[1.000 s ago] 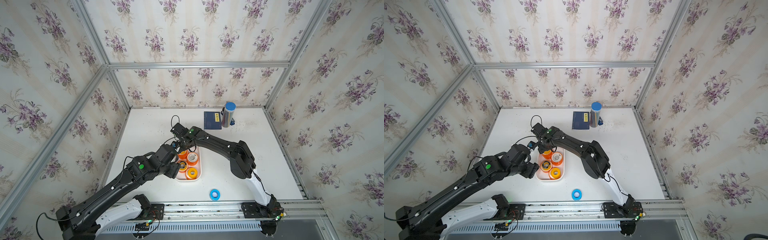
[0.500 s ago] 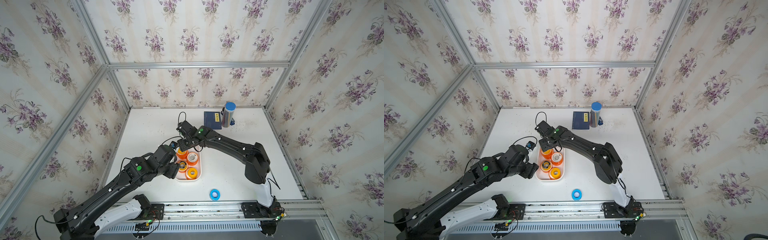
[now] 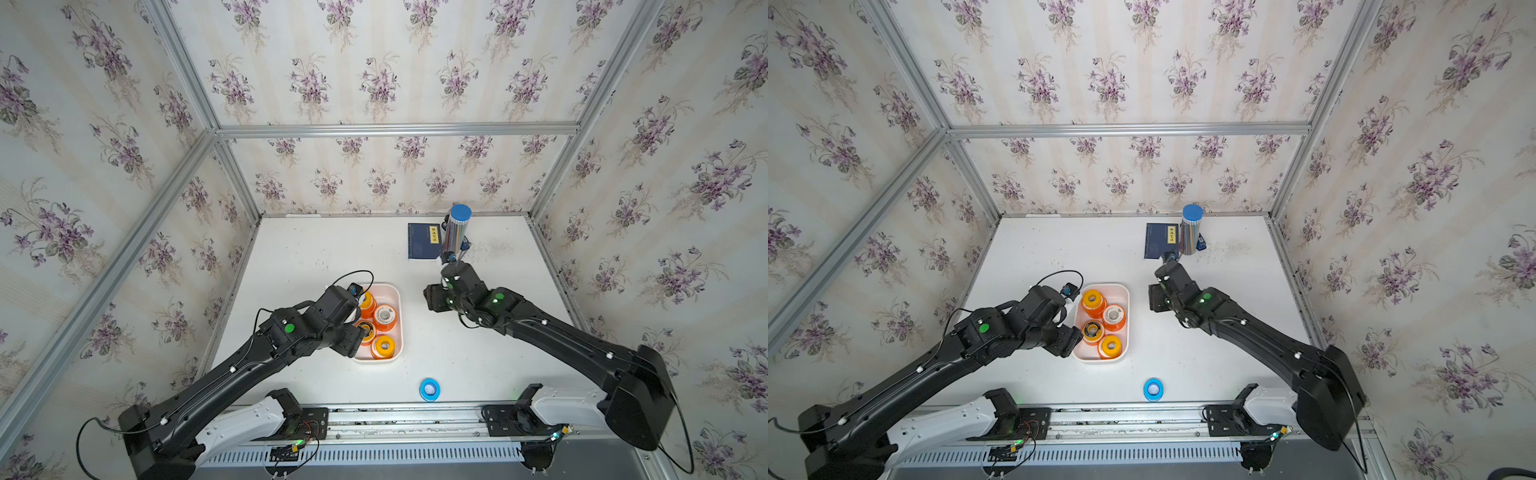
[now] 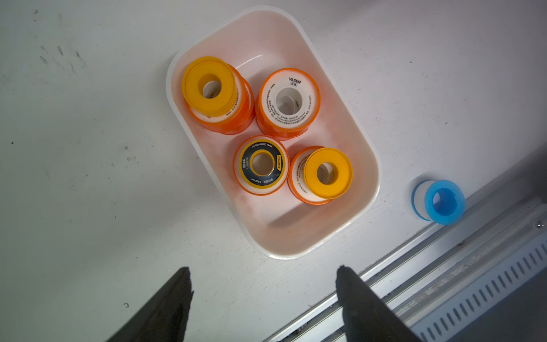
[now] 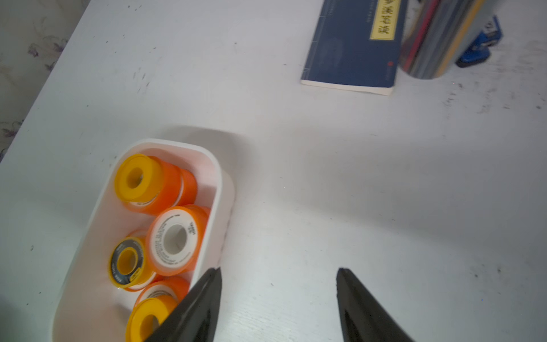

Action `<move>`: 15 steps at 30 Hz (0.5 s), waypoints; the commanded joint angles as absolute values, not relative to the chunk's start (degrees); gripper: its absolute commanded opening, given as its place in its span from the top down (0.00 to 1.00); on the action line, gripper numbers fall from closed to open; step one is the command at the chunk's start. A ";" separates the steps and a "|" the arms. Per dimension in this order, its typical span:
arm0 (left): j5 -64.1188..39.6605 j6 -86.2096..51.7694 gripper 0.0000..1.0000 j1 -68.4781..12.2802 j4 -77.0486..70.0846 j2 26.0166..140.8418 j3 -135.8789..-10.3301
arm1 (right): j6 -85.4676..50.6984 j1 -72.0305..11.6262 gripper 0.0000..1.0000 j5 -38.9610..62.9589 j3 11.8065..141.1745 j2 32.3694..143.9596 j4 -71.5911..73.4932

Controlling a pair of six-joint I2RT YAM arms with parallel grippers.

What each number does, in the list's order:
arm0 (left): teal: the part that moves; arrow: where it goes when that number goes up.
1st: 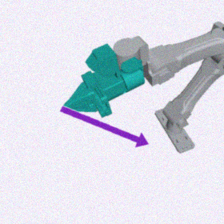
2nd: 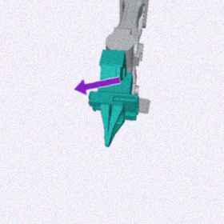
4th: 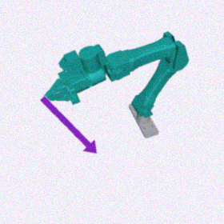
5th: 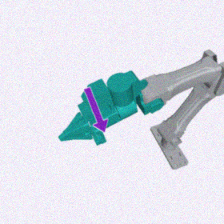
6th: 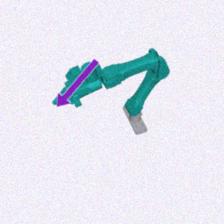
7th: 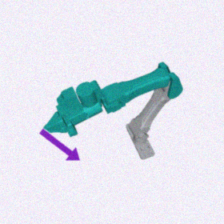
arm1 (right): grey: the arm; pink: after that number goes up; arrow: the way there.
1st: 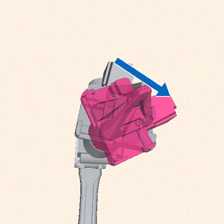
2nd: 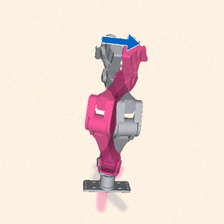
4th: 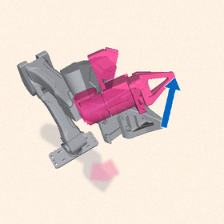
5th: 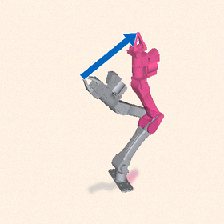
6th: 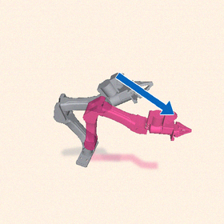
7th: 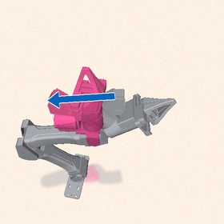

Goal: Put the sealing tape into the storage box
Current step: Pick up the sealing tape at the center of the board.

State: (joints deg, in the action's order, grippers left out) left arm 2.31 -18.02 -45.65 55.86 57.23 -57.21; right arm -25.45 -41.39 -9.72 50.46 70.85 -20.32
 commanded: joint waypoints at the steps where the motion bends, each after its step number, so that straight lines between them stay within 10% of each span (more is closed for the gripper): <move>1: -1.20 -16.35 0.25 -45.55 56.25 58.86 -58.16 | -28.09 -36.60 0.34 -9.29 41.07 63.03 -13.46; 15: -4.86 -18.83 0.27 -57.50 48.39 74.25 -64.30 | -35.04 -27.69 0.31 -13.88 19.91 47.02 -7.69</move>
State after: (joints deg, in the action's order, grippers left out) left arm -5.23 -17.17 -55.11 51.20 71.33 -62.81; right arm -33.17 -27.73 -11.86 20.03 47.33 -10.37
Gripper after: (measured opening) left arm 0.731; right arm 0.689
